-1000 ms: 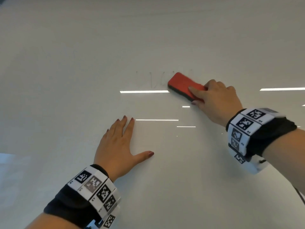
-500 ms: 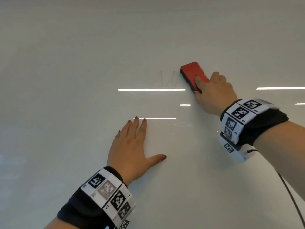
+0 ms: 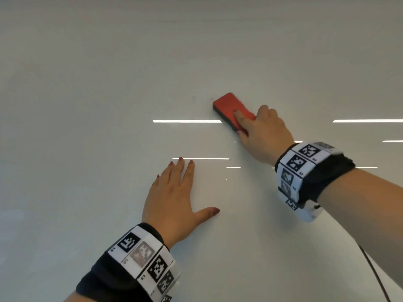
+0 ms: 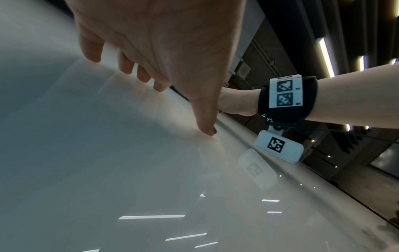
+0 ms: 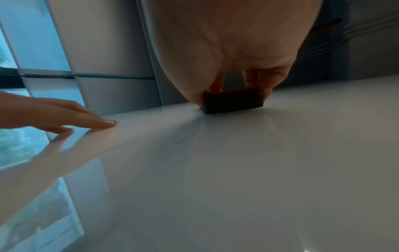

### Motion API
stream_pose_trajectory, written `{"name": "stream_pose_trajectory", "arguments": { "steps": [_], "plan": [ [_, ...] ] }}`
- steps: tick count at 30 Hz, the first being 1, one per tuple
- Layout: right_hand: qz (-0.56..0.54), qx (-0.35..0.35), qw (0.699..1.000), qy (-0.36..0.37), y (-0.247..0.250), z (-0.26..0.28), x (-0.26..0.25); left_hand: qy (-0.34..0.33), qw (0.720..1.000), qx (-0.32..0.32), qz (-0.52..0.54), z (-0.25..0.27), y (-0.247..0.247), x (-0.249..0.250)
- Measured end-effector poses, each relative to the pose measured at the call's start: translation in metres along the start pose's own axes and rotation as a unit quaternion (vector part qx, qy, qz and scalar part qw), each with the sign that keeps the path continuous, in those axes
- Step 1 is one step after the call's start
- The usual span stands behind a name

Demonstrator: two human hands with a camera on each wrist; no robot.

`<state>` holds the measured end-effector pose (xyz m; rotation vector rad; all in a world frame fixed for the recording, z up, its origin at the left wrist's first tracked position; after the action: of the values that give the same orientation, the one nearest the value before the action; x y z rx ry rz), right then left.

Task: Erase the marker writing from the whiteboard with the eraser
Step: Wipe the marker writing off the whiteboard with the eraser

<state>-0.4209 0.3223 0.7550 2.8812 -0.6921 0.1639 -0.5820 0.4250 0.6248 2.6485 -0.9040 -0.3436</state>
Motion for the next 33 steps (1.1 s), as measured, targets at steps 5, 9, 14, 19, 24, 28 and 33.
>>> {"name": "stream_pose_trajectory", "arguments": {
  "steps": [5, 9, 14, 19, 24, 28, 33],
  "plan": [
    [0.005, 0.02, 0.997, -0.075, -0.001, -0.019, -0.001, -0.004, 1.0, 0.003, 0.003, -0.001, -0.002, -0.001],
    [-0.009, 0.012, 0.997, -0.075, -0.006, -0.019, -0.02, -0.006, 1.0, 0.008, 0.004, -0.001, -0.002, 0.0],
    [0.011, 0.004, 0.999, 0.039, -0.007, 0.003, -0.058, -0.007, 1.0, 0.013, 0.0, -0.001, -0.002, 0.001],
    [0.046, -0.012, 0.991, 0.121, 0.001, 0.003, -0.052, -0.009, 1.0, 0.013, -0.007, -0.001, -0.003, 0.0],
    [0.051, -0.015, 0.999, 0.002, 0.008, -0.024, -0.03, -0.019, 1.0, 0.017, -0.005, 0.0, -0.001, -0.003],
    [0.019, -0.01, 0.996, -0.082, 0.008, -0.042, -0.036, -0.022, 1.0, 0.018, -0.004, 0.0, -0.001, -0.005],
    [-0.01, -0.03, 0.999, -0.016, 0.006, -0.036, -0.071, -0.024, 1.0, 0.019, -0.006, 0.001, 0.0, -0.004]
  ]
}}
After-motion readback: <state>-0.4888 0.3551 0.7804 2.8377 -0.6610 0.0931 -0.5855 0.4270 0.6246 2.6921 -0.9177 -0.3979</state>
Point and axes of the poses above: each hand's wrist, its own z-axis away from the middle knuckle, its own y-axis out of the back of the hand, x = y × z, the point moved 5 cm from there along -z, towards the middle knuckle, and after that the axes turned 4 degrees about -y, right-handed, at the moved point
